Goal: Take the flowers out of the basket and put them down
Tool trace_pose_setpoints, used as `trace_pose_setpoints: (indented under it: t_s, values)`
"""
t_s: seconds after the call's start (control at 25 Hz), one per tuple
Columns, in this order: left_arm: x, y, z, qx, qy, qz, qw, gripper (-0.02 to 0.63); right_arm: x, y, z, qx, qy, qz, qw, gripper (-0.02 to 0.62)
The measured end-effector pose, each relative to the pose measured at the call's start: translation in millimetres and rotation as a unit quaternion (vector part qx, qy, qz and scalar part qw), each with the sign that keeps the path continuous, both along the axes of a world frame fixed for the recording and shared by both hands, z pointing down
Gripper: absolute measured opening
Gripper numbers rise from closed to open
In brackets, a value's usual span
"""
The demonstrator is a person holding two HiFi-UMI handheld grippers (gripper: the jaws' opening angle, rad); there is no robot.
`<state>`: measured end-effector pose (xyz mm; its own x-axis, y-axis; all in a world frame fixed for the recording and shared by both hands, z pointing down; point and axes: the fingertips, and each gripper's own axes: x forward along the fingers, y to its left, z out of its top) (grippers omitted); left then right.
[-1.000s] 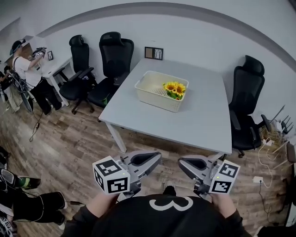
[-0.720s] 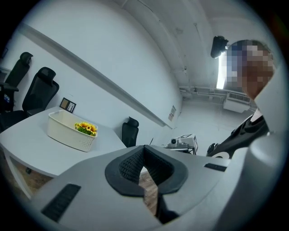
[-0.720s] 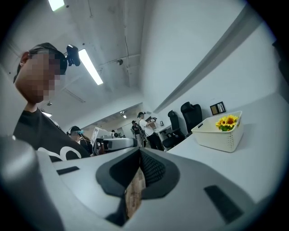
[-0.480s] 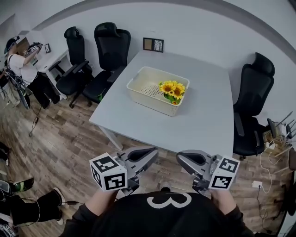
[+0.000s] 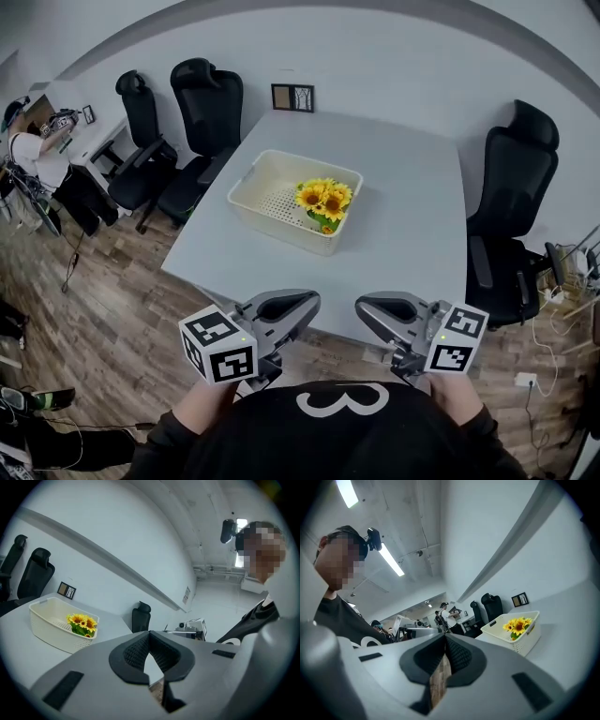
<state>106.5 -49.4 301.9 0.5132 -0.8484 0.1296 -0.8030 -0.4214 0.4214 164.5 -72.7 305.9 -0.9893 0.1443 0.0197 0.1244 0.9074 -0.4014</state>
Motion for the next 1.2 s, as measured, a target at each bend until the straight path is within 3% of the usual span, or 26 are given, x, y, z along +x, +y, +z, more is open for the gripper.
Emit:
trace_pose_setpoints:
  t_s: [0.48, 1.2]
  values:
    - [-0.8, -39.4, -4.1, 0.004, -0.008, 0.016, 0.9998, 0.012, -2.2, -43.0, 1.0, -0.006, -0.019, 0.023, 1.000, 0.009]
    - [-74.1, -145.5, -0.6, -0.009, 0.013, 0.108, 0.9940, 0.012, -65.6, -130.7, -0.1, -0.021, -0.005, 0.127, 0.992, 0.009]
